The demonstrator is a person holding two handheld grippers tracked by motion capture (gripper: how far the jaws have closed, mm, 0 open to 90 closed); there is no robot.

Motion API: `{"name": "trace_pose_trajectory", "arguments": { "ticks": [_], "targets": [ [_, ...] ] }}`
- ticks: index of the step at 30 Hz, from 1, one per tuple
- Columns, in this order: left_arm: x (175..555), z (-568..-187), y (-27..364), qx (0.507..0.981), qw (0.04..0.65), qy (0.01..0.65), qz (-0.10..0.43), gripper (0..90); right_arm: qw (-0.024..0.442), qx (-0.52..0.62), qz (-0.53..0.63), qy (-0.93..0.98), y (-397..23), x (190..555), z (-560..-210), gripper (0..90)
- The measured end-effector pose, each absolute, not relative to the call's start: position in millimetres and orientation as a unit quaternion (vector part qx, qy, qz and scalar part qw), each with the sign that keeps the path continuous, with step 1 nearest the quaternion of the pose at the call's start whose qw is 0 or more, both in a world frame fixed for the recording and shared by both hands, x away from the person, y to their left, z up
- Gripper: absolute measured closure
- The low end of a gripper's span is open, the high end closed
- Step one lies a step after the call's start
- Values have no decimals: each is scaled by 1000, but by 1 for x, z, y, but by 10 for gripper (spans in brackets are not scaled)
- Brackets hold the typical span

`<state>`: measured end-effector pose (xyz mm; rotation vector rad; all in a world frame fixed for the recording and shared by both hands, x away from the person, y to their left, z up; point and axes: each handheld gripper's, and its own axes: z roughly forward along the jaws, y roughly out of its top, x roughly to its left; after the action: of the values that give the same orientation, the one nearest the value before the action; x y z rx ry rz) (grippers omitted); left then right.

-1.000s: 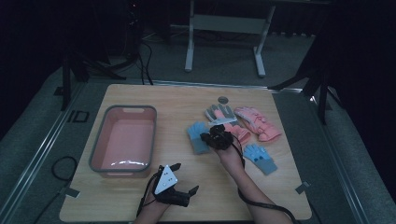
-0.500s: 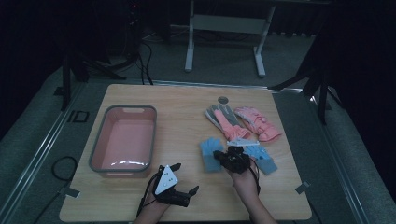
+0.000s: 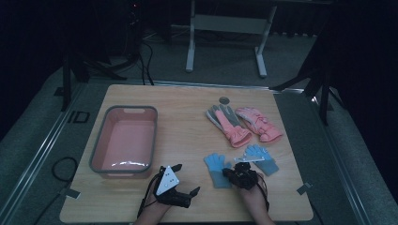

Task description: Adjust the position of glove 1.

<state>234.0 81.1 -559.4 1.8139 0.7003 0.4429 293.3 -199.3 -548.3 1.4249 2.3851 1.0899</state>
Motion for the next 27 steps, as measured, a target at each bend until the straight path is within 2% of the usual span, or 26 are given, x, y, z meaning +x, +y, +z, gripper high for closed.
{"name": "trace_pose_trajectory", "arguments": {
  "ticks": [4,7,10,11,17,18,27],
  "targets": [
    [234,-559,81,764,543,295,185,2,91,476,366,794,-197,290,-550,827],
    [234,-559,81,765,542,293,185,1,91,475,372,792,-197,289,-549,723],
    [234,-559,81,766,542,293,185,2,89,464,379,796,-198,290,-544,696],
    [234,-559,81,767,541,292,186,2,84,452,387,800,-202,293,-535,663],
    [234,-559,81,767,540,291,188,2,112,422,387,812,-216,301,-523,662],
    [234,-559,81,765,542,293,187,2,134,408,386,817,-232,308,-514,662],
    [235,-559,81,766,542,293,184,2,184,392,386,814,-291,326,-496,682]
  ]
}}
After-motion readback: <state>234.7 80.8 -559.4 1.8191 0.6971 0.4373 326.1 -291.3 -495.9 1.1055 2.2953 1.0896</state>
